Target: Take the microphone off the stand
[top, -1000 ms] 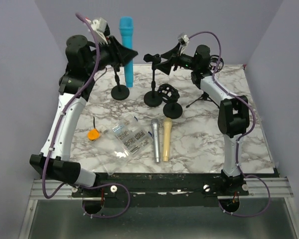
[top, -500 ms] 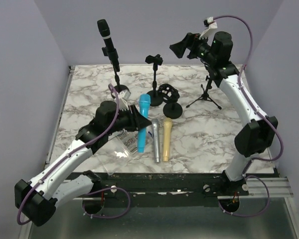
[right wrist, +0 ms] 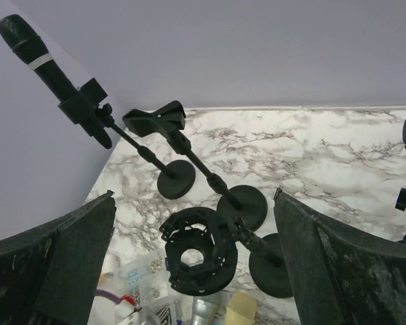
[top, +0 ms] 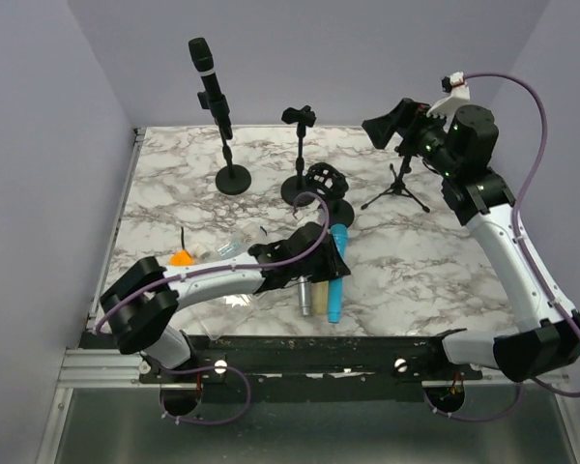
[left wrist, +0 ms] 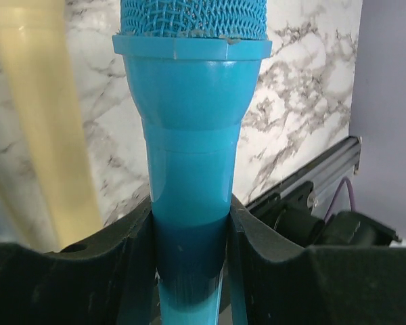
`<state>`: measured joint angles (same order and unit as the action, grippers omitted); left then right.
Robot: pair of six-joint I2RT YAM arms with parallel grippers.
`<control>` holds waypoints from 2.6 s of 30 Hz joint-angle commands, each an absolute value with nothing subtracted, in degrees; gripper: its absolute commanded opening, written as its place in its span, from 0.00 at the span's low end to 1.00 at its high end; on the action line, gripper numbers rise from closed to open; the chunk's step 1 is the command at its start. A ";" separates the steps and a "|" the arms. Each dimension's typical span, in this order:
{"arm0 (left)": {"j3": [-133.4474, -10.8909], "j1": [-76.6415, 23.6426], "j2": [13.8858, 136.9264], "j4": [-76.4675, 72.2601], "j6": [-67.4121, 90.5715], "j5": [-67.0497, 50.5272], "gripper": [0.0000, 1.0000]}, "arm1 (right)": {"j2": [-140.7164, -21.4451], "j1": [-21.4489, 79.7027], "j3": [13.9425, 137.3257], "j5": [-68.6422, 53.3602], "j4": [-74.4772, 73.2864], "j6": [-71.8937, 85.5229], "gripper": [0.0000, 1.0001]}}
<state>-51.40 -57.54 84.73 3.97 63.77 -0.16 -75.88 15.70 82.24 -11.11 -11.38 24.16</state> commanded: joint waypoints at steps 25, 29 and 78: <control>-76.42 -64.06 114.31 20.94 62.95 21.01 0.19 | -59.56 16.01 71.37 -3.96 -7.32 24.64 1.00; -77.29 -64.29 115.38 21.47 62.58 20.19 0.29 | -59.65 16.03 70.91 -3.60 -7.22 24.68 1.00; -65.32 -65.74 76.08 13.24 38.25 11.03 0.95 | -62.35 16.06 70.88 -3.85 -7.05 26.43 1.00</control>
<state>-69.82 -67.37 85.06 18.35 46.68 16.29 -59.86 15.79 70.13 -4.14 -7.40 24.75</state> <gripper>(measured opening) 0.940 0.995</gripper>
